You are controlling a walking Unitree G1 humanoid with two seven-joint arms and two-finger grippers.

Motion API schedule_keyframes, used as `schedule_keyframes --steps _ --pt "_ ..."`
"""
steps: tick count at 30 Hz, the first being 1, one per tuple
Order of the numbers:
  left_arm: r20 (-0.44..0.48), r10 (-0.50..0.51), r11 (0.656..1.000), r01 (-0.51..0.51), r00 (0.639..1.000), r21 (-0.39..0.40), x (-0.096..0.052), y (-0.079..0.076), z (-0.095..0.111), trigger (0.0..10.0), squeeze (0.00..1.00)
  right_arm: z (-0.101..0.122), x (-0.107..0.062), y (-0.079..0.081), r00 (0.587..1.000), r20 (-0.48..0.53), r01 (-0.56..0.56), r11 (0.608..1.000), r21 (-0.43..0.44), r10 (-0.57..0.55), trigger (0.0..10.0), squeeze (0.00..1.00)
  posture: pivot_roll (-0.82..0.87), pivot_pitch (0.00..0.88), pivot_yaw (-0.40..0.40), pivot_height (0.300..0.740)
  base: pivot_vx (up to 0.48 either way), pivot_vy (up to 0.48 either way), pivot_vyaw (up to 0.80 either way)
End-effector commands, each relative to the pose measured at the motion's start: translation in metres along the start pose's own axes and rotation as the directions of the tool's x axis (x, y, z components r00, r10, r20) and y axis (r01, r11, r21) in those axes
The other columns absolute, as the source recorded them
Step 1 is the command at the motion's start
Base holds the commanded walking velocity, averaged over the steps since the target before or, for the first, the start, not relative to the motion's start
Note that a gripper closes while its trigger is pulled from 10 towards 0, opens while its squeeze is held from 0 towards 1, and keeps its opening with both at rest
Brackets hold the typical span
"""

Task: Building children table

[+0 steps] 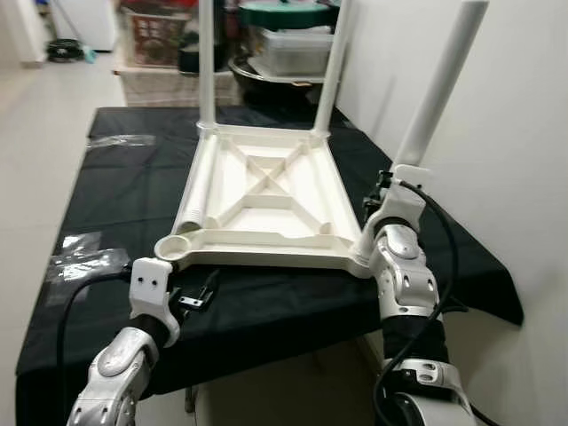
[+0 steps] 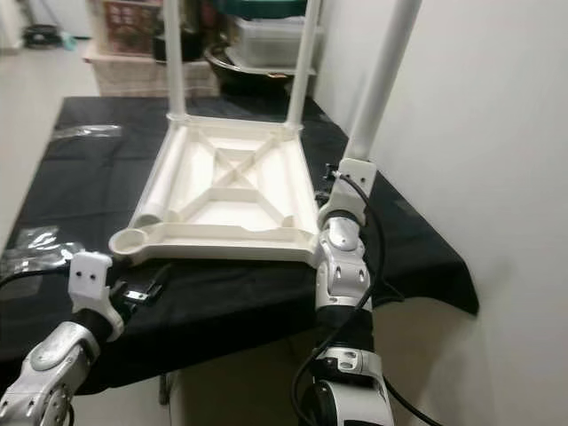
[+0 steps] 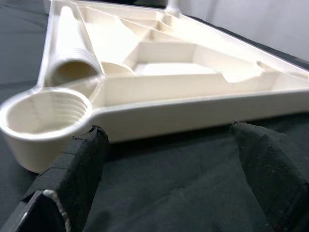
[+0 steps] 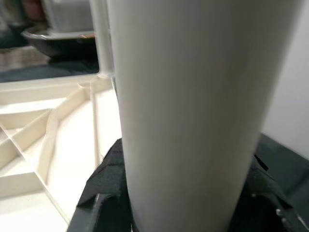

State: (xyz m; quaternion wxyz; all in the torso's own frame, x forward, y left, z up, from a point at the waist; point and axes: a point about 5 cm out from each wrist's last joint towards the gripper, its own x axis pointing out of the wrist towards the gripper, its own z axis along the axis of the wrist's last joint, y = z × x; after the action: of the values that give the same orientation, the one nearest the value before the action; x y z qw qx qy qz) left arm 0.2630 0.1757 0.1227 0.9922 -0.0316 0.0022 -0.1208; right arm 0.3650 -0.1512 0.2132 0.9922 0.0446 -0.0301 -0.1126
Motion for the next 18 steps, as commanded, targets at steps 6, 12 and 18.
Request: schedule_keyframes --steps 6,12,18 --pt "-0.009 0.009 1.0 -0.009 1.0 0.015 0.0 0.003 -0.003 10.0 0.0 0.05 0.012 0.027 0.948 0.175 -0.275 0.96 0.043 0.264 10.0 0.0 0.05 0.0 -0.118 0.74 0.0 0.0 0.0" --pt "-0.008 0.01 1.0 -0.01 1.0 0.014 0.0 0.002 -0.003 10.0 0.0 0.053 0.013 0.048 0.662 0.165 -0.738 0.674 -0.023 0.731 10.0 0.0 0.06 0.0 -0.123 0.74 0.0 0.0 0.0" --pt "-0.002 0.023 0.999 -0.023 1.0 0.026 -0.001 0.005 -0.001 10.0 0.0 -0.01 -0.011 0.056 0.186 -0.111 -0.982 0.19 0.024 0.976 10.0 0.0 0.09 0.0 -0.148 0.74 0.0 0.0 0.0"
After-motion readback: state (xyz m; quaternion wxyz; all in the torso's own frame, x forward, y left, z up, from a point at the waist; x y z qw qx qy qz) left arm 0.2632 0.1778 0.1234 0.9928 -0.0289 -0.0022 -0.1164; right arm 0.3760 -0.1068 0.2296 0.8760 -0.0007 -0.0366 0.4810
